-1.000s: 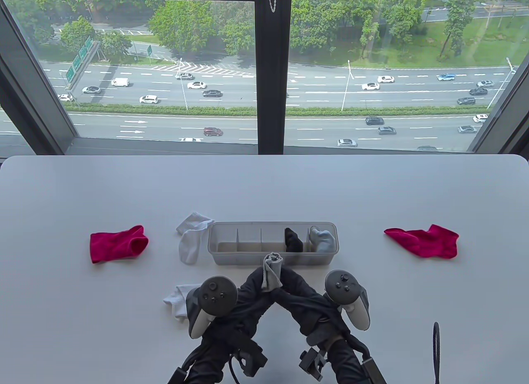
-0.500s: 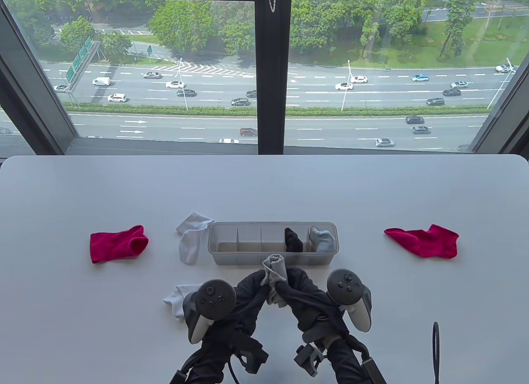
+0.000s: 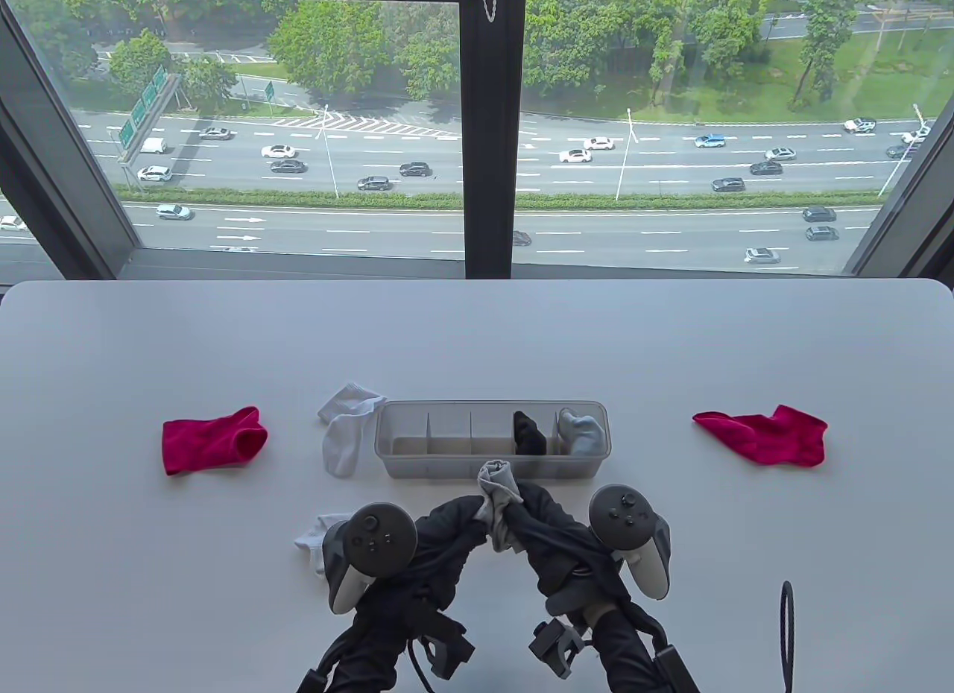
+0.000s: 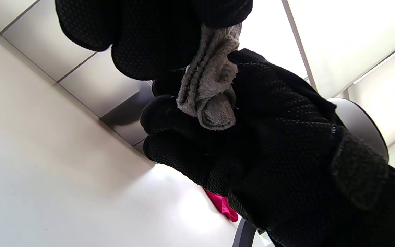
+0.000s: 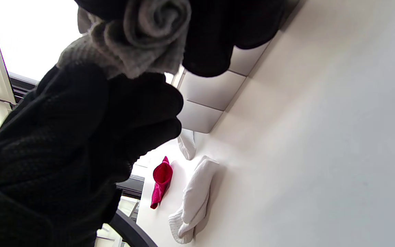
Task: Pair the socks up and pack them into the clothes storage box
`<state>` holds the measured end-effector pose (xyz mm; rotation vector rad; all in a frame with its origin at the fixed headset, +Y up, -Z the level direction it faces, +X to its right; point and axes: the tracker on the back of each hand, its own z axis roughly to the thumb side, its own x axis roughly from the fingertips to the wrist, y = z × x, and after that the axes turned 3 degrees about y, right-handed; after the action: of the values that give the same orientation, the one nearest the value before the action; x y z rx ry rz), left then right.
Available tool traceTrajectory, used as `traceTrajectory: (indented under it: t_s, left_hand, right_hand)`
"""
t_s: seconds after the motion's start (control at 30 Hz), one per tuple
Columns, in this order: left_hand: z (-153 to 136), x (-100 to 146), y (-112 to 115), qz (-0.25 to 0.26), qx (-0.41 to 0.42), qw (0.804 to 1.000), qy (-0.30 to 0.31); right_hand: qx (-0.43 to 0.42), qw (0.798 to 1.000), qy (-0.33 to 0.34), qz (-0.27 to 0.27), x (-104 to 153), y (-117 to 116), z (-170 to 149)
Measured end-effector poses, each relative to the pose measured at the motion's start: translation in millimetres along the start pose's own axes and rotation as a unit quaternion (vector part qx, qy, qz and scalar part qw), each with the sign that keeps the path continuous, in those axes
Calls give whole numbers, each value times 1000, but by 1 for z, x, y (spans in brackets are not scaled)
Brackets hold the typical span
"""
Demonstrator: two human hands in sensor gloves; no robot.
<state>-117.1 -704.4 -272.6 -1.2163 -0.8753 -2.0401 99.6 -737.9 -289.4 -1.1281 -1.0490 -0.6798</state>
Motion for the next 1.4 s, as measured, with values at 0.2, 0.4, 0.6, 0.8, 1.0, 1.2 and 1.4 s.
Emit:
traceTrajectory:
  t_s: [0.2,0.4,0.6,0.8,1.0,1.2,1.4]
  left_hand:
    - [-3,0,-2,14,-8,1000,-19]
    - [-8,0,-4,1,-14,999,-35]
    - [-9,1,-6,-1,-13,999,-48]
    - [-18,0,-12,-23,26,997,-67]
    - [-12,-3,-5,-63,-2,996,-63]
    - [-11,-3,-5,31,-104,986,-124]
    - [-31,1,-15,70,-79,981,-162]
  right_hand:
    - [27,1000,1,-3,0,-4,4]
    - [38,999,-14,-35,2,-9,7]
    - [69,997,30,7,2,-7,10]
    - [55,995,30,80,-2,-18,7]
    - [96,994,8,46,-2,-12,2]
    - [22,999,-9,34,-4,-8,-3]
    - [-17,995,-5,99,-8,-17,-4]
